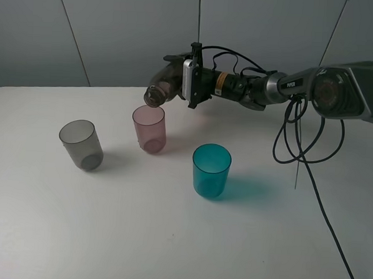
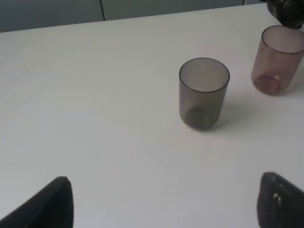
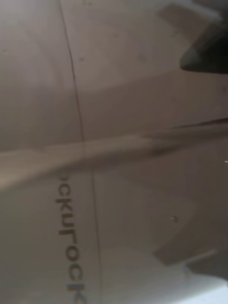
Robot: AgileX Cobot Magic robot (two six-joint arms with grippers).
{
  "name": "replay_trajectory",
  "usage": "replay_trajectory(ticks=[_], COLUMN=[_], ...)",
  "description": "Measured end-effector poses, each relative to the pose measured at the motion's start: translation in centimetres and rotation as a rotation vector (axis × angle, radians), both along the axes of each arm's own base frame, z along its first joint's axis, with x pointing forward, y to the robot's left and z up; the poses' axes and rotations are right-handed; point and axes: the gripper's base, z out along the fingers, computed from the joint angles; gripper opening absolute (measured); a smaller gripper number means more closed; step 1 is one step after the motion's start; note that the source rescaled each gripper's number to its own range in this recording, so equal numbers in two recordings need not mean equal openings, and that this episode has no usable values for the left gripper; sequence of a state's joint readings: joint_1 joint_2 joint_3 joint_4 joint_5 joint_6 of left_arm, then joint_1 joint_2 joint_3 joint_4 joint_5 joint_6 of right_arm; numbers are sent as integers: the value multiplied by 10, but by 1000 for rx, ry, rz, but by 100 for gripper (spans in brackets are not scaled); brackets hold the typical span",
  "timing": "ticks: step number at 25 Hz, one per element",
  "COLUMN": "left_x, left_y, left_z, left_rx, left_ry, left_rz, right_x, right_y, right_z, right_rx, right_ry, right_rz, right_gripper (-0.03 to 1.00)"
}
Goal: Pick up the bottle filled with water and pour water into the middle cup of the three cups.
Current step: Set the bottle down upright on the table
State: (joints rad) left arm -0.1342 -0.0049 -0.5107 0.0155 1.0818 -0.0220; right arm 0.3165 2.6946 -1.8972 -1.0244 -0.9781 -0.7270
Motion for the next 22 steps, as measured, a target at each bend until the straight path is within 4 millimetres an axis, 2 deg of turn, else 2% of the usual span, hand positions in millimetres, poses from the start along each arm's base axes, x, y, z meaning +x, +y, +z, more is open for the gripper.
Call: replay_trajectory(ticks=[22], left_x=[0], left_y=[0], left_z=[0], left_rx=[0], left_ry=[0], left_rz=[0], right_x=[2], right_y=[2], right_z=[13], right_rx=[-24], right_ry=[-71], right_rz=[9], right_gripper=[0])
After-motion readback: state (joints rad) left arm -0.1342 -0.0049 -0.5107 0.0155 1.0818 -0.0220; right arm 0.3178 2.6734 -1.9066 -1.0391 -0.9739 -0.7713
